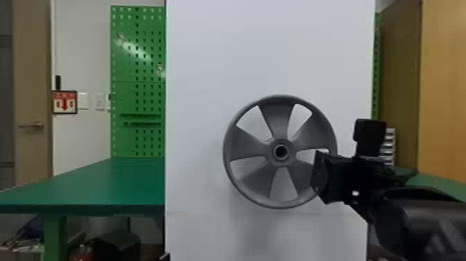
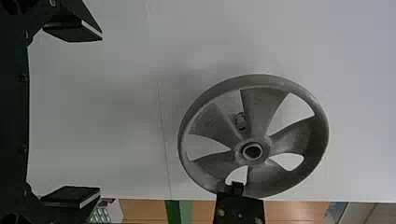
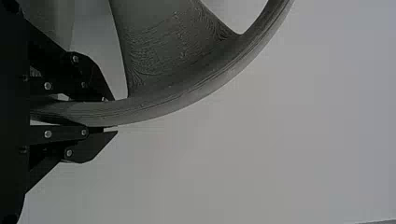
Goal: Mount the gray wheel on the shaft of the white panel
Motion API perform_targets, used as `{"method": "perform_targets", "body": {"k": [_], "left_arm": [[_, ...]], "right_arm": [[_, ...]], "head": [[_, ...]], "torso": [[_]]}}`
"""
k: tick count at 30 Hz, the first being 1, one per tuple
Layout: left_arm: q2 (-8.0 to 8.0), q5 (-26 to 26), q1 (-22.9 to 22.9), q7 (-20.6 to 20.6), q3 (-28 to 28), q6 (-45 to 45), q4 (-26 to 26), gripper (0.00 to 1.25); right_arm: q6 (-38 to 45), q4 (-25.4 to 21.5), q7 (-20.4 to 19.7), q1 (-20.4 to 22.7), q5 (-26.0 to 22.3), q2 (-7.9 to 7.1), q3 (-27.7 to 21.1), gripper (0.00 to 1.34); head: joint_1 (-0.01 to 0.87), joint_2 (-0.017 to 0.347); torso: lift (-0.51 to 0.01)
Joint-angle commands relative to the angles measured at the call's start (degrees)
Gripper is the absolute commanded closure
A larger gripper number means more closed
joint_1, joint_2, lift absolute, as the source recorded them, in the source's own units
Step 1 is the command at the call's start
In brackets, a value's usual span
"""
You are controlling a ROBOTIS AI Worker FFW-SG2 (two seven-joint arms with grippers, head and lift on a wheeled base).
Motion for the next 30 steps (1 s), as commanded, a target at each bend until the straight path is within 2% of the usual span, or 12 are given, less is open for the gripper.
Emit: {"method": "perform_targets", "body": {"k": [1,10,20,22,24,27,30], "left_arm": [[0.06,0.1,-0.1,0.0,-0.1,0.0,0.0,0.12],[0.23,0.2,0.0,0.0,0.0,0.0,0.0,0.12],[0.15,0.2,0.1,0.0,0.1,0.0,0.0,0.12],[0.23,0.2,0.1,0.0,0.1,0.0,0.0,0.12],[0.23,0.2,0.1,0.0,0.0,0.0,0.0,0.12],[0.23,0.2,0.1,0.0,0.1,0.0,0.0,0.12],[0.23,0.2,0.1,0.1,0.1,0.0,0.0,0.12]], "right_arm": [[-0.9,2.6,0.0,-0.7,-0.6,0.08,-0.8,1.18],[-2.4,3.4,-5.3,-0.2,-2.9,0.61,-1.2,1.18],[-3.2,3.0,-5.7,0.2,-3.7,0.78,-1.0,1.18],[-3.5,2.9,-5.7,0.3,-4.1,0.78,-1.1,1.04],[-4.1,2.9,-5.7,0.5,-4.2,0.7,-1.1,0.81],[-4.3,2.9,-5.7,0.5,-4.4,0.7,-1.1,0.64],[-5.1,2.9,-5.7,0.8,-4.7,0.61,-1.0,0.36]], "head": [[0.038,0.04],[0.038,0.04],[0.038,0.04],[0.038,0.04],[0.038,0.04],[0.038,0.04],[0.038,0.04]], "torso": [[-0.487],[-0.487],[-0.487],[-0.487],[-0.487],[-0.487],[-0.487]]}}
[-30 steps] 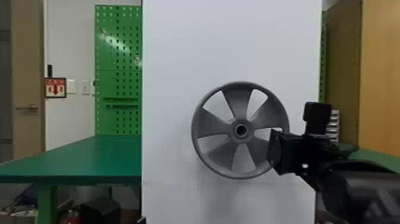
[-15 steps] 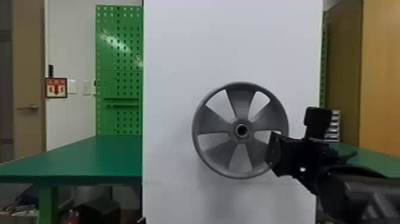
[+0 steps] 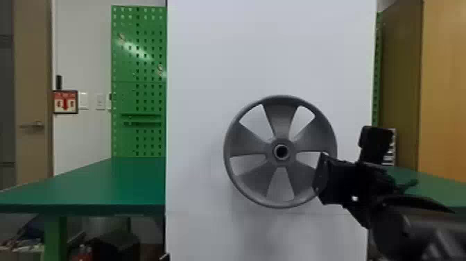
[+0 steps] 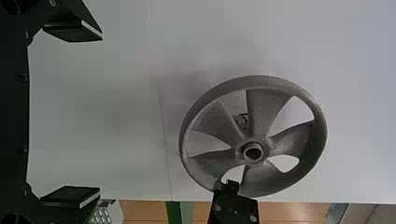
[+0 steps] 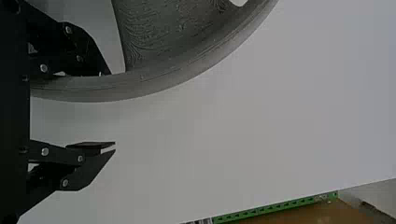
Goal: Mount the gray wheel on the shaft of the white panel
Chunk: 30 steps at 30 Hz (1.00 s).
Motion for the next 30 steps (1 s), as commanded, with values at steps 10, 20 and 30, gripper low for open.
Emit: {"method": "perform_targets", "body": {"k": [10,20,30], "left_arm": [[-0.05,0.0,0.0,0.0,-0.1,0.0,0.0,0.12],[-0.05,0.1,0.0,0.0,-0.1,0.0,0.0,0.12],[-0.05,0.3,0.1,0.0,0.0,0.0,0.0,0.12]], "right_arm": [[-2.3,0.0,0.2,0.5,-0.7,-0.37,0.7,0.21],[-2.7,0.1,0.8,0.5,-0.2,-0.46,1.0,0.33],[-5.1,-0.4,0.7,1.7,-0.3,-0.02,1.1,0.33]], "head": [[0.038,0.04],[0.038,0.04],[0.038,0.04]], "torso": [[-0.487],[-0.487],[-0.487]]}}
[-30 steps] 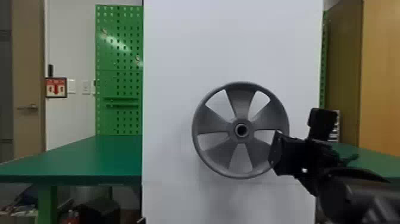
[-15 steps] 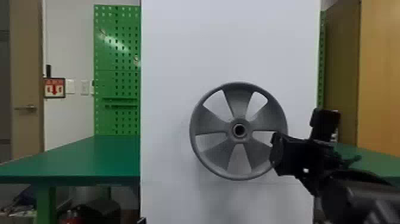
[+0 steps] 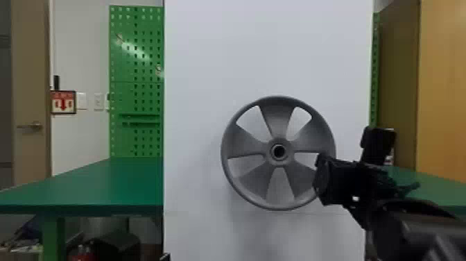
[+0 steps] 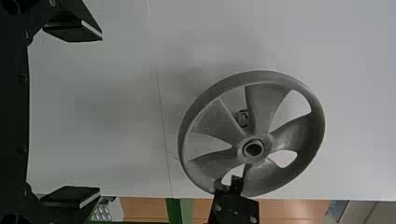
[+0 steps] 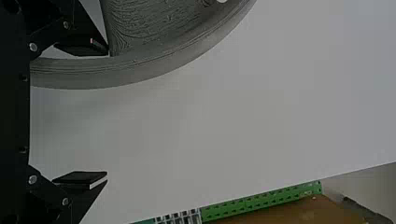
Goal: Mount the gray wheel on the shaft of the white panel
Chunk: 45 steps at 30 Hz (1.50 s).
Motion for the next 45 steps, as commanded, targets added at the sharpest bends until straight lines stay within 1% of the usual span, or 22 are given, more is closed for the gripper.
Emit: {"method": "perform_targets", "body": {"k": [1,2,7,8,13,15,18,19,25,30,34,37,42,45], "left_arm": [[-0.01,0.2,0.1,0.0,0.2,0.0,0.0,0.12],[-0.01,0.2,0.1,0.0,0.2,0.0,0.0,0.12],[-0.01,0.3,0.2,0.0,0.4,0.0,0.0,0.12],[-0.01,0.4,0.2,0.0,0.5,0.0,0.0,0.12],[-0.01,0.5,0.4,0.0,0.9,-0.3,0.0,0.12],[-0.01,0.6,0.6,0.0,1.0,-0.6,0.0,0.12],[-0.01,0.8,0.8,0.0,1.2,-0.8,0.0,0.12],[-0.01,0.8,0.8,0.0,1.3,-0.8,-0.1,0.12],[-0.01,0.8,0.8,0.0,1.3,-1.0,0.0,0.12],[-0.01,0.8,0.8,0.0,1.4,-1.5,0.0,0.12],[-0.1,0.7,0.8,0.0,1.2,-1.7,0.0,0.12],[-0.1,0.6,0.7,0.0,1.2,-1.8,0.0,0.12],[-0.1,0.7,0.8,0.0,1.2,-2.0,0.0,0.12],[-0.19,0.6,0.8,0.0,1.3,-2.5,0.0,0.12]], "right_arm": [[-1.0,-1.0,0.0,1.1,-0.4,0.33,0.0,0.33],[-1.0,-1.6,0.0,1.5,-0.4,0.42,-0.1,0.33],[-1.0,-7.7,-0.3,4.9,1.5,0.95,0.6,0.33],[-1.2,-8.9,-0.3,5.8,1.6,0.86,1.0,0.33],[-1.6,-15.4,-0.3,11.5,2.4,1.39,1.9,0.33],[-1.7,-17.4,-0.3,13.9,2.3,1.65,2.2,0.33],[-2.8,-19.1,-0.3,17.1,2.2,2.35,2.1,0.33],[-3.2,-19.4,-0.3,18.1,2.2,2.62,2.0,0.33],[-3.8,-22.3,-0.3,24.1,2.0,3.06,1.3,0.33],[-5.5,-24.2,-0.2,29.7,3.2,3.32,1.4,0.33],[-6.8,-24.3,-0.3,33.4,2.0,2.88,1.8,0.33],[-7.0,-24.3,-0.3,35.3,1.3,2.79,1.8,0.33],[-7.4,-24.2,-0.3,38.8,2.2,2.44,2.2,0.33],[-9.3,-23.3,-0.2,40.9,2.8,2.18,2.7,0.33]], "head": [[0.038,0.04],[0.038,0.04],[0.038,0.04],[0.038,0.04],[0.038,0.04],[0.038,0.04],[0.038,0.04],[0.038,0.04],[0.038,0.04],[0.038,0.04],[0.038,0.04],[0.038,0.04],[0.038,0.04],[0.038,0.04]], "torso": [[-0.487],[-0.487],[-0.487],[-0.487],[-0.487],[-0.487],[-0.487],[-0.487],[-0.487],[-0.487],[-0.487],[-0.487],[-0.487],[-0.487]]}}
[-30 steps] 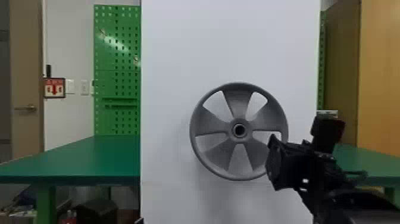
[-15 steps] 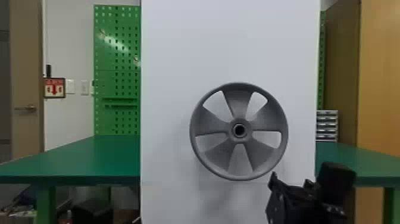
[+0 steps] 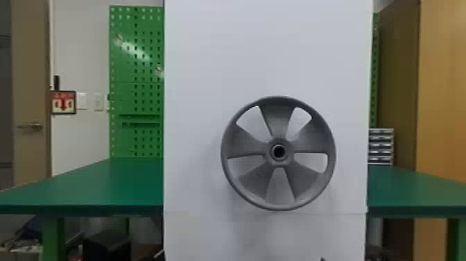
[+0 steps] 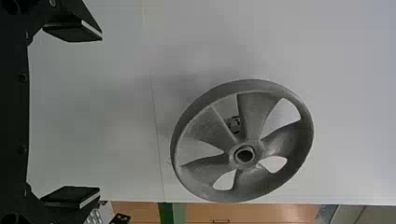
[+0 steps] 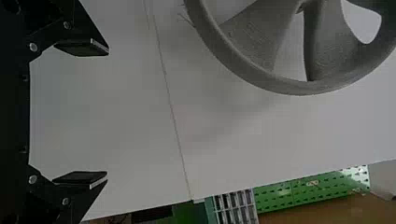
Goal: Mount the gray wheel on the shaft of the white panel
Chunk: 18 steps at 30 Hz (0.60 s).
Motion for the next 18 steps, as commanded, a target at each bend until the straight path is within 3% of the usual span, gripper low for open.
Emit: {"method": "perform_targets", "body": {"k": [1,12,18], "left_arm": [[-0.08,0.0,0.1,0.0,0.2,-0.5,0.0,0.12],[-0.17,0.3,0.5,0.0,0.5,-1.5,0.0,0.11],[-0.6,-0.1,1.2,0.0,1.0,-2.6,-0.1,0.11]], "right_arm": [[-2.8,1.4,0.2,3.1,1.0,-0.39,0.8,0.33],[-11.3,7.0,3.1,8.2,6.4,-1.71,3.1,0.33],[-14.8,10.2,5.3,10.4,6.7,-2.23,3.9,0.33]], "head": [[0.038,0.04],[0.038,0.04],[0.038,0.04]], "torso": [[-0.487],[-0.487],[-0.487]]}}
